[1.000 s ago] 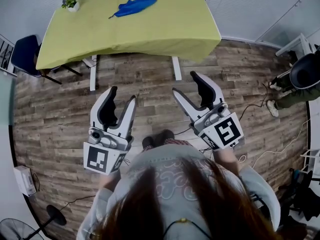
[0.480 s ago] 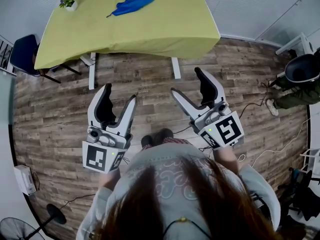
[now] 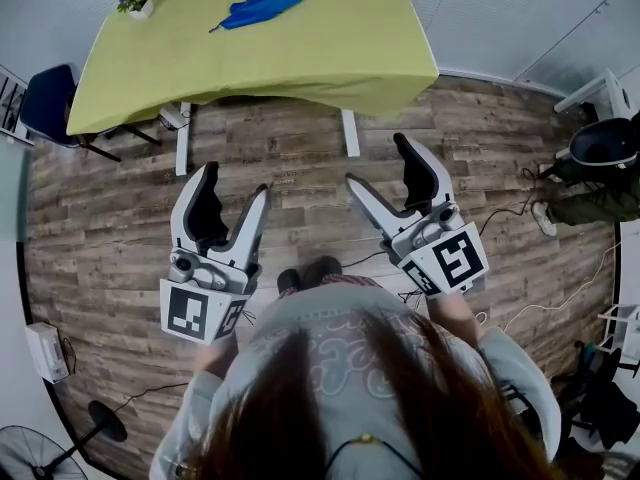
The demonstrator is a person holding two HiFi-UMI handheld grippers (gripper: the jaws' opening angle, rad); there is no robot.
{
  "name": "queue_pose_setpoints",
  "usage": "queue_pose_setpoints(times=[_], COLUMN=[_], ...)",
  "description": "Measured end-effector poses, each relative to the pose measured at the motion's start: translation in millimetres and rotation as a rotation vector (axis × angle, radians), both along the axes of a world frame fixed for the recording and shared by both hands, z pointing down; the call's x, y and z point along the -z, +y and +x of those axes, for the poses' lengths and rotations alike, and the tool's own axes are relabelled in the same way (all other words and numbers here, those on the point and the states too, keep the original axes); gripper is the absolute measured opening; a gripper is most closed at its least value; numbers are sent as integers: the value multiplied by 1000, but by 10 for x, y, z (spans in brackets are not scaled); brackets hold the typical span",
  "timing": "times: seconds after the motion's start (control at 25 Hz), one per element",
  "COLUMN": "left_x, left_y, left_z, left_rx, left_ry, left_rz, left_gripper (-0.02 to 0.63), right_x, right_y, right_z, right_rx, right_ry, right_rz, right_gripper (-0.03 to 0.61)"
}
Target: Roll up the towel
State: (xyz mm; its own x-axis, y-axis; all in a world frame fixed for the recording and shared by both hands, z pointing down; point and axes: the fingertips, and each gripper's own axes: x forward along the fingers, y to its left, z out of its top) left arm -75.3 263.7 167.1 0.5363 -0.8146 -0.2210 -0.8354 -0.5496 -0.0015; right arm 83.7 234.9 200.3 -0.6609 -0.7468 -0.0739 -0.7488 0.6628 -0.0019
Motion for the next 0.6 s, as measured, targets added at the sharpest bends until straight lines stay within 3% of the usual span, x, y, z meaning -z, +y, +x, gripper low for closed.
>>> queue_pose_setpoints(times=[0.36,0.6], left_x=[-34,-127], left_y=[-29,11], left_z=[296,240], left_rx=[55,116], left_ry=[-7,-30], left_rz=[-8,-42], left_gripper=[244,244], right_x=[-153,-292], right_y=[-60,-79], right_z=[269,243], right_rx=[73,145], right_ry=[-12,-22], right_rz=[-42,-75], right_gripper=[337,337])
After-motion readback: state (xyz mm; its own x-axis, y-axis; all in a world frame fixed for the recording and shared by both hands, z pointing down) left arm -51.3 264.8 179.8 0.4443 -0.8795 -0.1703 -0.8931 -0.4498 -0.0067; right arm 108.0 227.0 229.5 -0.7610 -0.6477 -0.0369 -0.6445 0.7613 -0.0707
